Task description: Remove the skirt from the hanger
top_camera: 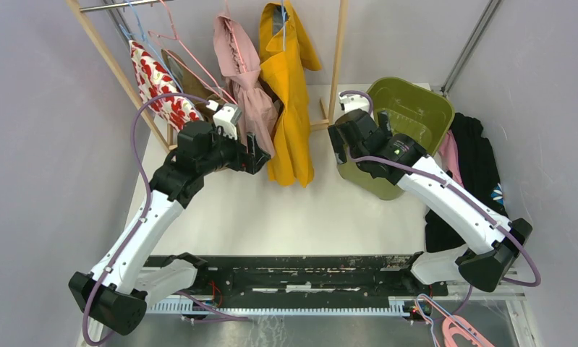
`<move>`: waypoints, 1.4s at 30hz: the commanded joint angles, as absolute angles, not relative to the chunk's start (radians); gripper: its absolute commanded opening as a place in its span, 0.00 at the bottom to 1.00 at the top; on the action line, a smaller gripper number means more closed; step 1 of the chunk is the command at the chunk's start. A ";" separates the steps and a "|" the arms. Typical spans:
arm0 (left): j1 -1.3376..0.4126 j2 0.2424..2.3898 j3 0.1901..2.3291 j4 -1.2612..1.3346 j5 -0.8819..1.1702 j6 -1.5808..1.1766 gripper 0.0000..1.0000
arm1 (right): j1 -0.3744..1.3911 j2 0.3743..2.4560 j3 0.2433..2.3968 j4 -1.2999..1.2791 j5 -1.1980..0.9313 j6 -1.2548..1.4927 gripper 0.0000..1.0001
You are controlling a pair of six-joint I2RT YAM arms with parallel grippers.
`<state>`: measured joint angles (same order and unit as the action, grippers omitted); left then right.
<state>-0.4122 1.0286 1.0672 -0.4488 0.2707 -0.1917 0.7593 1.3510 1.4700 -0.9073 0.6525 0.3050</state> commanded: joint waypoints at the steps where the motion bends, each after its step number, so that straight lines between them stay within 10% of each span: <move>1: -0.414 1.019 1.104 -0.404 0.327 -0.202 0.95 | 0.767 1.311 1.483 -0.870 0.687 0.244 1.00; 42: -0.426 1.163 1.606 -0.474 0.049 -0.157 0.77 | 0.767 1.282 1.359 -0.709 0.660 0.158 0.94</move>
